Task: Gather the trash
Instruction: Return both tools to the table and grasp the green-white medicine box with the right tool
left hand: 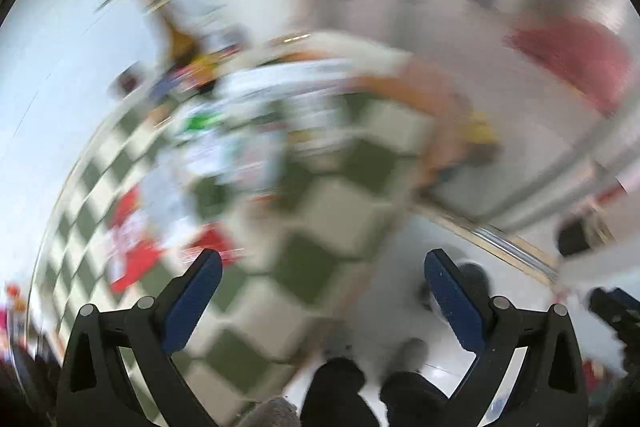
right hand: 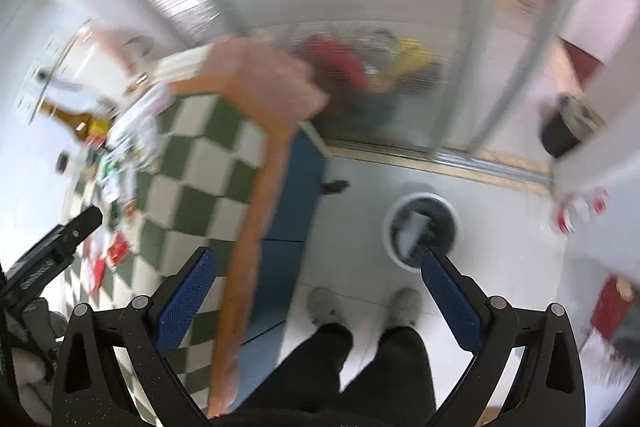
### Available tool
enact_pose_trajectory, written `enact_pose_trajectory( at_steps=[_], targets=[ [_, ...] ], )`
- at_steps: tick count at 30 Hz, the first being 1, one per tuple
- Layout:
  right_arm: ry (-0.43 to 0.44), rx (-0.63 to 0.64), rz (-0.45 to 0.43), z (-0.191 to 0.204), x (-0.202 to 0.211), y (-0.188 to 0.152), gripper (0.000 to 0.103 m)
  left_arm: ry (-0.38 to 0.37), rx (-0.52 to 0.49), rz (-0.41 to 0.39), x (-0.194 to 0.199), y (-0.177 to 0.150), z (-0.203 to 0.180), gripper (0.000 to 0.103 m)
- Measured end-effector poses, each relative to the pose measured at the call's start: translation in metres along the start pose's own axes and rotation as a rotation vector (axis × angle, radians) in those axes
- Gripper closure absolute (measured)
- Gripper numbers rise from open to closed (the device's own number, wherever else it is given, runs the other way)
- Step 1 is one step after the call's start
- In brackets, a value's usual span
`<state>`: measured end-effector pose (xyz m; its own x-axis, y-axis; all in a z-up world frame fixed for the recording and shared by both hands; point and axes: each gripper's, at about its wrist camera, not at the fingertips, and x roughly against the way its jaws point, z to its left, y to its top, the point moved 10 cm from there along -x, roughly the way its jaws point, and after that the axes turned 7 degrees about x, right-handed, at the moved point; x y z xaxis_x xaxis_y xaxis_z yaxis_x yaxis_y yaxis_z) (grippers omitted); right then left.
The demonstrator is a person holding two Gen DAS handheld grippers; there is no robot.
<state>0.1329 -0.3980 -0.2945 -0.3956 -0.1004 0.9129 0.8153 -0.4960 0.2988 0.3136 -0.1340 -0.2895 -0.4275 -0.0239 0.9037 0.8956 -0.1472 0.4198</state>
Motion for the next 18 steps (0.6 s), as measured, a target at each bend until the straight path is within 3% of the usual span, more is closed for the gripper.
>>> enact_pose_trajectory(
  at_steps=[4,8,12,18],
  targets=[
    [0.040,0.092,0.039,0.086,-0.040,0.022,0.000,0.091,0.148,0.080,-0.046,0.001,0.100,0.000],
    [0.077,0.161,0.057,0.160,-0.090,0.050,0.000,0.115,0.212,0.135,-0.085,0.009,0.142,0.000],
    [0.090,0.190,0.084,0.217,-0.145,0.080,0.000,0.077,0.245,0.174,-0.122,0.034,0.148,0.000],
    [0.066,0.190,0.102,0.265,-0.219,0.130,0.000,-0.001,0.194,0.224,-0.162,0.065,0.123,0.000]
  ],
)
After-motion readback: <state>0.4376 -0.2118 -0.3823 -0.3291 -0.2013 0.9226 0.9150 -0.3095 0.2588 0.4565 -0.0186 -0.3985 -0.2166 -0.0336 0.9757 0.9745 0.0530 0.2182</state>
